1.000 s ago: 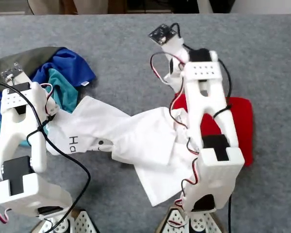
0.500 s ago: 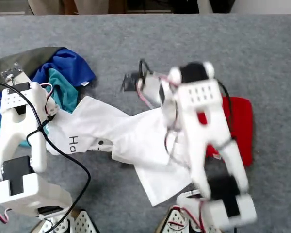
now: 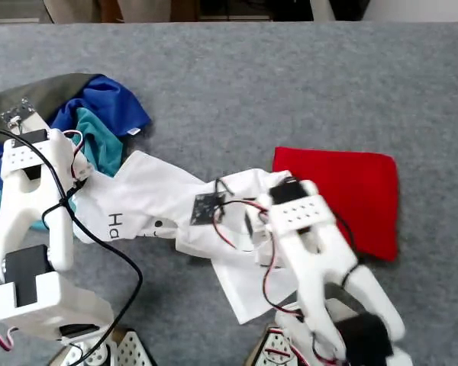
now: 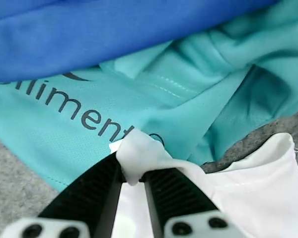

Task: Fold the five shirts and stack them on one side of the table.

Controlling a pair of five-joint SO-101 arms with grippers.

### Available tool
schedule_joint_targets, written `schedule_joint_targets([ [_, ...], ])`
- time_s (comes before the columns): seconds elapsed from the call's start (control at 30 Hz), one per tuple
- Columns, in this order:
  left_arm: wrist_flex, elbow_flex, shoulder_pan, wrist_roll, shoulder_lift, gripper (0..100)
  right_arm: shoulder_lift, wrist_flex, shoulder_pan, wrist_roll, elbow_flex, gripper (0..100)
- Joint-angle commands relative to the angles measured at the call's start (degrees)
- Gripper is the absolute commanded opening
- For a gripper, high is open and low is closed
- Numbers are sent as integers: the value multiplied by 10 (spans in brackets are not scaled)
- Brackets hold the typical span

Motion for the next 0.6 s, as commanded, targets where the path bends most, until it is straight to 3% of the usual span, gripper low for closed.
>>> schedule_joint_targets([
  [0.0,-6,-26,-4,1,-5,19,69,-70,-22,-44,-21,252],
  [0.2,-5,-24,-9,-2,-5,19,211,-92,47,-86,-175,7],
  [0.23,-5,-24,-9,-7,-5,19,233,-89,61,-84,-206,2],
  [0.43,-5,-23,-4,-16,-4,19,366,11,95,-84,-403,193],
  [0.57,-5,-23,-4,-16,-4,19,418,105,90,-84,-520,235],
])
